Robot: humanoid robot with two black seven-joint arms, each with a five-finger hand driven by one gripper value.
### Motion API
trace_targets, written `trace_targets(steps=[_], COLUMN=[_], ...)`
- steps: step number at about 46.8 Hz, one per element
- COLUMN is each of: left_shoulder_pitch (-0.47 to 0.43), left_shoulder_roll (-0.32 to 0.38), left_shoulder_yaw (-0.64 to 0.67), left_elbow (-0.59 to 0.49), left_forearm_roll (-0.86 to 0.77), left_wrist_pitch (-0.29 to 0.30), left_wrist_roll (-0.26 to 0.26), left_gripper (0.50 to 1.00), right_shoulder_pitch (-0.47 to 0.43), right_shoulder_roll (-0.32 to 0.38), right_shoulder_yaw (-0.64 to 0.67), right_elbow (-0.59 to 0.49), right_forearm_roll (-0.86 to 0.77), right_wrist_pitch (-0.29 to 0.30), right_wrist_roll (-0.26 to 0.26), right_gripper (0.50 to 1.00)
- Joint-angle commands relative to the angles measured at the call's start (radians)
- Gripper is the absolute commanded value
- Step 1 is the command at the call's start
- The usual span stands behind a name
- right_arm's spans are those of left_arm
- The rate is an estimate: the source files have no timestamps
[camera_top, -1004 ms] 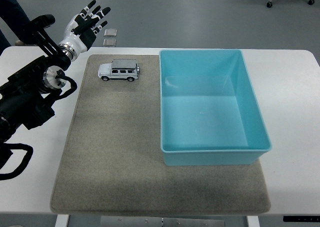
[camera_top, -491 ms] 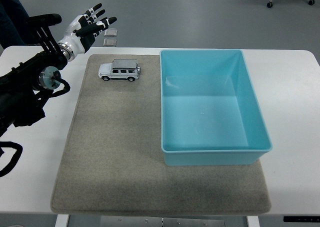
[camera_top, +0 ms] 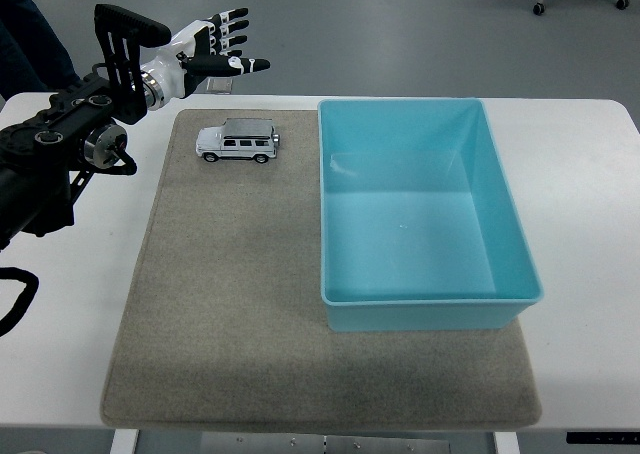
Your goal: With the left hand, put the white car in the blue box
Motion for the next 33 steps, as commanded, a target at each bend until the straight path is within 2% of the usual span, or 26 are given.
trace_targets(steps=[1, 9, 26, 33], left_shoulder_pitch=[-0.007, -0.014, -0.064, -0.073], left_shoulder_roll=[0.001, 0.010, 0.028, 0.028], left_shoulder_yaw=[0.031, 0.078, 0.100, 0.147], left_elbow=[-0.004, -0.053, -0.058, -0.073], left_forearm_roll=[0.055, 0.159, 0.450, 0.584], left_wrist_pitch=[0.002, 0.011, 0.012, 0.022], left_wrist_roll=[0.000, -0.002, -0.002, -0.003], left_gripper=[0.999, 0.996, 0.996, 0.996], right_shoulder_pitch=[0.000, 0.000, 0.000, 0.000], right_shoulder_roll=[0.000, 0.000, 0.000, 0.000], right_shoulder_yaw=[0.000, 0.000, 0.000, 0.000], right_elbow=[0.000, 0.000, 0.000, 0.000], right_forearm_roll=[0.000, 0.001, 0.000, 0.000], right_wrist_pitch=[0.000, 0.000, 0.000, 0.000], right_wrist_roll=[0.000, 0.000, 0.000, 0.000], right_gripper=[0.936, 0.936, 0.936, 0.936])
